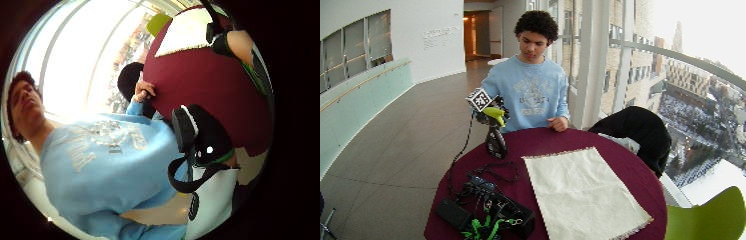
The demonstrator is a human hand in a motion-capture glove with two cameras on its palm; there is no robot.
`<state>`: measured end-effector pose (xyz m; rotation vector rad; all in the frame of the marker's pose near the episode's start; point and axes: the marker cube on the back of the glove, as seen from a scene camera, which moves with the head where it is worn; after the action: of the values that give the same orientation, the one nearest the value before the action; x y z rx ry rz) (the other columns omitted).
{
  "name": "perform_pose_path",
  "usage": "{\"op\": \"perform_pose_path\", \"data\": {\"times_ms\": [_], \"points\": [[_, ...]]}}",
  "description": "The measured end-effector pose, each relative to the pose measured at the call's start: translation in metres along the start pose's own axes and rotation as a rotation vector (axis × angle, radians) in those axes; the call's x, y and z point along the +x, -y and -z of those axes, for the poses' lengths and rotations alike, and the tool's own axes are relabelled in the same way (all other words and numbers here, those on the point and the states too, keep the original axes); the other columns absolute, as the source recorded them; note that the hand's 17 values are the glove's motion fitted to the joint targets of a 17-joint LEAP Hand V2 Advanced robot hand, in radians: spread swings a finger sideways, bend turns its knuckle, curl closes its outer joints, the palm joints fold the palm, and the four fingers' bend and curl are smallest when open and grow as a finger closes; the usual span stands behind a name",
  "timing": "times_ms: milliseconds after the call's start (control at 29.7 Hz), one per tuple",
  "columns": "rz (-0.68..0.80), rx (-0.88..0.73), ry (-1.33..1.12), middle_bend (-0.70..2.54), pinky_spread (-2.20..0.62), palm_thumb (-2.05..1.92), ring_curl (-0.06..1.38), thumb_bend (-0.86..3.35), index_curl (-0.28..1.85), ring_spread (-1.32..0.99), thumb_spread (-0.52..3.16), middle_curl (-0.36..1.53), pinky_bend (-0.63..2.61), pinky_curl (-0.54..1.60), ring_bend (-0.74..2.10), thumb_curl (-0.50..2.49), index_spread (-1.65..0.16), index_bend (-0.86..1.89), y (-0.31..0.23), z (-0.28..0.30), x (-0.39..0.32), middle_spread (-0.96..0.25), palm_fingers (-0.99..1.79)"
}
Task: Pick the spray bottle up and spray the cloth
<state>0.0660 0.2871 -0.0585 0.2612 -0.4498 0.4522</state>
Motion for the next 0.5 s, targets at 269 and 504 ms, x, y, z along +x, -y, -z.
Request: {"op": "perform_pose_path", "data": {"times_ms": [269,504], "points": [[-0.062,0.231,0.216,0.20,0.22,0.72,0.30,-0.01,0.37,-0.02,1.23,0.40,0.16,0.27,0.21,0.34,-0.32,0.17,0.018,0.017,0.038,-0.06,0.79],[-0.106,0.125,0.444,0.20,0.21,0.72,0.32,-0.01,0.37,-0.03,1.23,0.40,0.16,0.27,0.24,0.34,-0.31,0.17,0.008,0.029,0.072,-0.06,0.84]]}}
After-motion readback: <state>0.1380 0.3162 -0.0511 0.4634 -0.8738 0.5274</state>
